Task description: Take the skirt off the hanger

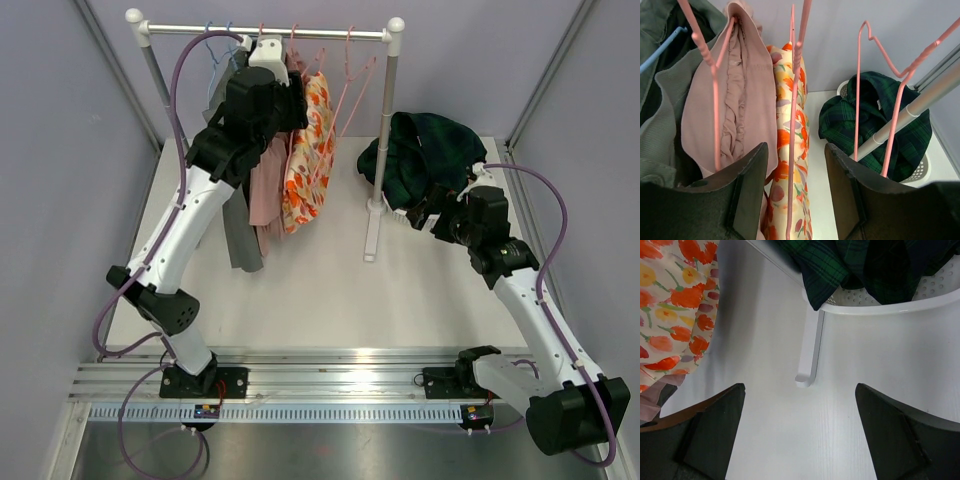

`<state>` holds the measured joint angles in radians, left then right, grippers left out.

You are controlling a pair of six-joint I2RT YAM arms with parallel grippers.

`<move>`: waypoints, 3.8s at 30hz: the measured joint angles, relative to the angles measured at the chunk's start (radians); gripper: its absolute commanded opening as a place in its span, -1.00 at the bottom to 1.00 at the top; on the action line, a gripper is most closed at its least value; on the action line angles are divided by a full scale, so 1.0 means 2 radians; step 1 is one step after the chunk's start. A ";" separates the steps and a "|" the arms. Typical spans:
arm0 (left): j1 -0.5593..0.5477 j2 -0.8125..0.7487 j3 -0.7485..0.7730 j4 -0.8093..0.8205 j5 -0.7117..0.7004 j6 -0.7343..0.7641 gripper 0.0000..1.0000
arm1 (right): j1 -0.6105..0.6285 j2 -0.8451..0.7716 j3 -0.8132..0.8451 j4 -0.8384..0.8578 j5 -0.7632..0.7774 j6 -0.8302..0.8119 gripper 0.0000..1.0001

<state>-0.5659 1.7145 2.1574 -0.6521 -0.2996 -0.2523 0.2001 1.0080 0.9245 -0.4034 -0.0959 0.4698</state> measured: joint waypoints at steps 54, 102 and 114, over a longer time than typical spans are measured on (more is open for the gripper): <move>-0.008 -0.085 0.037 -0.093 0.015 -0.022 -1.00 | 0.365 0.297 0.428 -0.001 -0.089 -0.122 0.99; -0.008 -0.241 -0.130 -0.083 -0.031 0.037 -1.00 | 0.411 0.044 0.436 0.017 0.447 -0.317 -1.00; -0.025 -0.304 -0.229 -0.081 -0.009 0.026 -1.00 | 0.154 0.210 0.625 0.003 0.358 -0.402 -1.00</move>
<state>-0.6151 1.1069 1.6997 -0.8150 -0.3176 -0.1997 0.5079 1.4284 2.1746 -0.3977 0.6193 -0.3351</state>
